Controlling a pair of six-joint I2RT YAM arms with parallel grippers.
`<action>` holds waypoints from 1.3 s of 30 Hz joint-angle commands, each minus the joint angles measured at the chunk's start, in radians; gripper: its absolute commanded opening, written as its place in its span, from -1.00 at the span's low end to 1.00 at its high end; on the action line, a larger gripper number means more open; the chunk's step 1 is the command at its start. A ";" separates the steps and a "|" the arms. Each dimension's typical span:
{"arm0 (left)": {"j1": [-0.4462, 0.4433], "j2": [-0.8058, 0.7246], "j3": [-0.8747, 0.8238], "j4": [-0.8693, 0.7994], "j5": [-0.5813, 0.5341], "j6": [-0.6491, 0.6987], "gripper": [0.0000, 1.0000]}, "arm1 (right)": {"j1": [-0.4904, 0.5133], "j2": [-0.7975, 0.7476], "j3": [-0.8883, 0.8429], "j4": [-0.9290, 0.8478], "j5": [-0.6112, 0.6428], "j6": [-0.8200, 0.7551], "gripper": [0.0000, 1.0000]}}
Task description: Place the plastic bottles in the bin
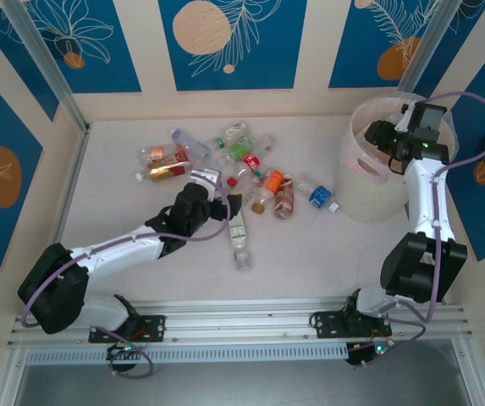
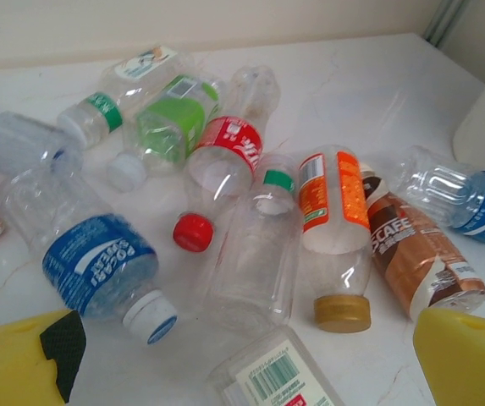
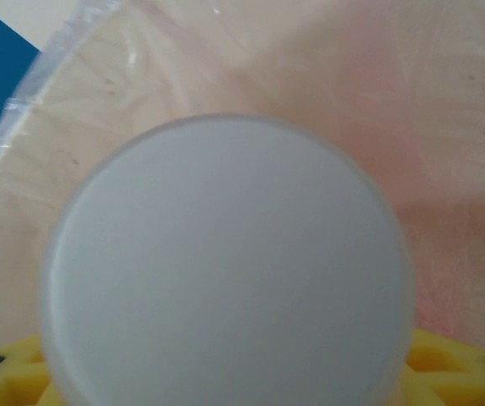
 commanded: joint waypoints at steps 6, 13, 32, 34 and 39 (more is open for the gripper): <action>0.011 -0.010 0.021 -0.314 -0.081 -0.277 1.00 | 0.001 0.070 0.058 -0.004 -0.055 0.000 -0.11; 0.012 -0.016 0.001 -0.399 -0.039 -0.361 1.00 | -0.003 0.107 0.060 0.016 -0.036 -0.002 0.10; -0.075 0.015 0.021 -0.481 0.137 -0.418 1.00 | 0.029 -0.247 -0.073 0.101 0.062 0.084 0.99; -0.105 0.011 0.032 -0.484 0.124 -0.398 1.00 | 0.050 -0.296 -0.100 0.114 0.059 0.102 0.99; -0.106 0.021 0.042 -0.536 0.030 -0.467 1.00 | 0.181 -0.405 -0.166 0.135 0.035 0.121 0.99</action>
